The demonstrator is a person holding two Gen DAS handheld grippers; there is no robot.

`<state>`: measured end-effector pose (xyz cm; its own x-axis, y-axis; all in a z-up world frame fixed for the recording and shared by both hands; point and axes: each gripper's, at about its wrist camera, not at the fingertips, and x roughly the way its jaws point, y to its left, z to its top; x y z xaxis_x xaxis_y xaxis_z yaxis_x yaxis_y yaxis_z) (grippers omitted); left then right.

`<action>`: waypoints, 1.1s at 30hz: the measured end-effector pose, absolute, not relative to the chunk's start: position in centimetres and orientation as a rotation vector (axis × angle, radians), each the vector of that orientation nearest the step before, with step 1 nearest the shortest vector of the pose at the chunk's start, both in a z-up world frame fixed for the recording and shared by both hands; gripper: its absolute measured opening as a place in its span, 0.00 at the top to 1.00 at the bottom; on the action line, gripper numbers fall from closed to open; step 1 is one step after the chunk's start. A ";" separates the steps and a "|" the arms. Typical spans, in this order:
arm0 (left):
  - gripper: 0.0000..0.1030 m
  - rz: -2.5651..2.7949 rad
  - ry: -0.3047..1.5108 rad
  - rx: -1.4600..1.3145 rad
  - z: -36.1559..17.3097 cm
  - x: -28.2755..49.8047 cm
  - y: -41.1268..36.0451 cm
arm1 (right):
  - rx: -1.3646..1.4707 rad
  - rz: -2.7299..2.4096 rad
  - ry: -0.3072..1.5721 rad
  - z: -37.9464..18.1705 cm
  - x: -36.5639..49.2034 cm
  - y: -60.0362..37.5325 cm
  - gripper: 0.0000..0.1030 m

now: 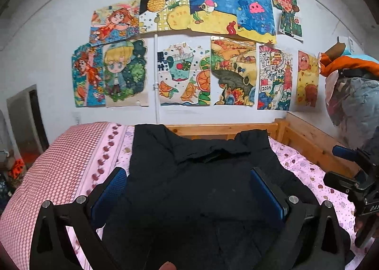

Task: Fold large clothes

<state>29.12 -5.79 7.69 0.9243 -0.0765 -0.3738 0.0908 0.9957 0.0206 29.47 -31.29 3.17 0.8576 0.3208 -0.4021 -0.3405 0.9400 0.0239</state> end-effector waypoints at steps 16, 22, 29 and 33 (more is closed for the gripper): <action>0.00 -0.091 0.420 0.075 6.1 23.2 -3.7 | -0.187 0.448 0.415 1.7 24.1 -28.4 0.02; 0.00 -0.111 0.426 0.092 4.3 21.7 -2.7 | -0.217 0.561 0.455 0.2 23.0 -28.0 0.02; 0.00 -0.187 0.499 0.123 1.2 20.1 -1.6 | -0.375 0.694 0.495 -2.7 19.9 -27.6 0.02; 0.00 -0.224 0.514 0.155 -0.5 18.6 -0.8 | -0.496 0.732 0.532 -4.6 17.8 -27.0 0.02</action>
